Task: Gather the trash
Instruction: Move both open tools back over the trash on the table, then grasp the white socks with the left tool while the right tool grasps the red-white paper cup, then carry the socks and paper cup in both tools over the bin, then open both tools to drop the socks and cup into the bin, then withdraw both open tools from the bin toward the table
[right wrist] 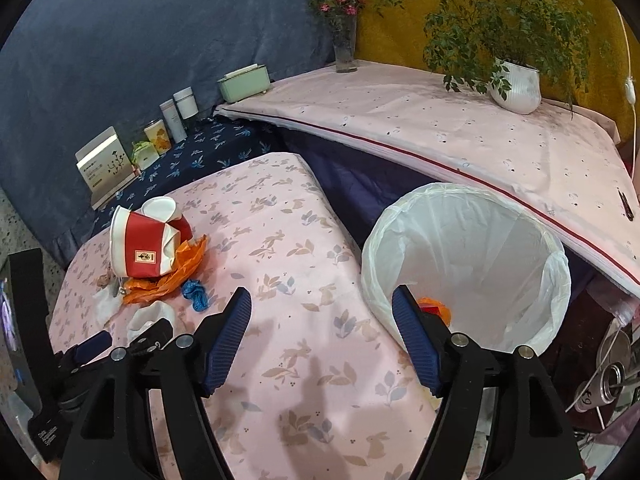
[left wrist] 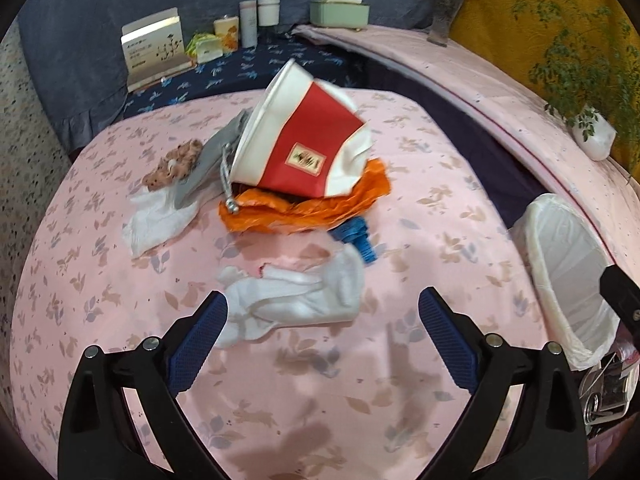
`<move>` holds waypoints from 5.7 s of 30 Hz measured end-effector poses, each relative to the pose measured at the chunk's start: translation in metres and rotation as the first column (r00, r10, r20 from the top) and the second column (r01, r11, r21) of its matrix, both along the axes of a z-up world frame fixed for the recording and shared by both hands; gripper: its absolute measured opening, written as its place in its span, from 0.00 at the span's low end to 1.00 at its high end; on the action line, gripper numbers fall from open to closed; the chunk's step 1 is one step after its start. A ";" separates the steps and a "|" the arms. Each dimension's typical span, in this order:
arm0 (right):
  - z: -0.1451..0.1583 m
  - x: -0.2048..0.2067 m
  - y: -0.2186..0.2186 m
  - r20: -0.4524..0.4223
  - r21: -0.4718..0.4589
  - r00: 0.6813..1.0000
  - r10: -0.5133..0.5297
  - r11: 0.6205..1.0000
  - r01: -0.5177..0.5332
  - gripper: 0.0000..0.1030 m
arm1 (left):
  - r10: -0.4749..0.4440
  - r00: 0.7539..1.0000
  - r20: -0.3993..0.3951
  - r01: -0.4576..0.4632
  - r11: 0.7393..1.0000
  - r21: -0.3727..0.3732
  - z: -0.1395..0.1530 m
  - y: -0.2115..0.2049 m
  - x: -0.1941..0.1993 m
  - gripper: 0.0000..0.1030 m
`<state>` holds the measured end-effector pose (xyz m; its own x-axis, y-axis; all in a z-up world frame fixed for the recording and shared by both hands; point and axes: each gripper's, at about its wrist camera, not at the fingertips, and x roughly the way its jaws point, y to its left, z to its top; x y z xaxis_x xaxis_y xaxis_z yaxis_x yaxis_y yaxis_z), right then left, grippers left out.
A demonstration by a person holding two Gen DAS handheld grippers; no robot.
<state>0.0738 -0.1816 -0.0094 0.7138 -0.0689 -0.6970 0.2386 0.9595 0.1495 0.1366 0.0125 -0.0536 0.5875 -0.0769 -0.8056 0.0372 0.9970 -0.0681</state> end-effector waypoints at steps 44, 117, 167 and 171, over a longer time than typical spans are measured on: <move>0.003 0.086 0.142 -0.035 0.008 0.975 0.220 0.976 -0.220 0.68 | 0.139 0.990 -0.011 -0.138 0.966 -0.218 0.026 0.139 0.012 0.17; -0.022 0.007 -0.132 -0.031 0.145 0.961 -0.274 0.950 0.276 0.05 | -0.429 0.899 0.081 0.435 0.898 -0.067 0.060 -0.174 -0.011 0.18; -0.026 -0.002 -0.137 -0.052 0.105 0.955 -0.293 0.949 0.297 0.42 | -0.409 0.911 0.062 0.412 0.909 -0.064 0.048 -0.189 0.005 0.48; -0.026 -0.001 -0.125 -0.056 0.085 0.961 -0.270 0.958 0.274 0.43 | -0.384 0.922 0.058 0.387 0.920 -0.059 0.042 -0.173 0.007 0.48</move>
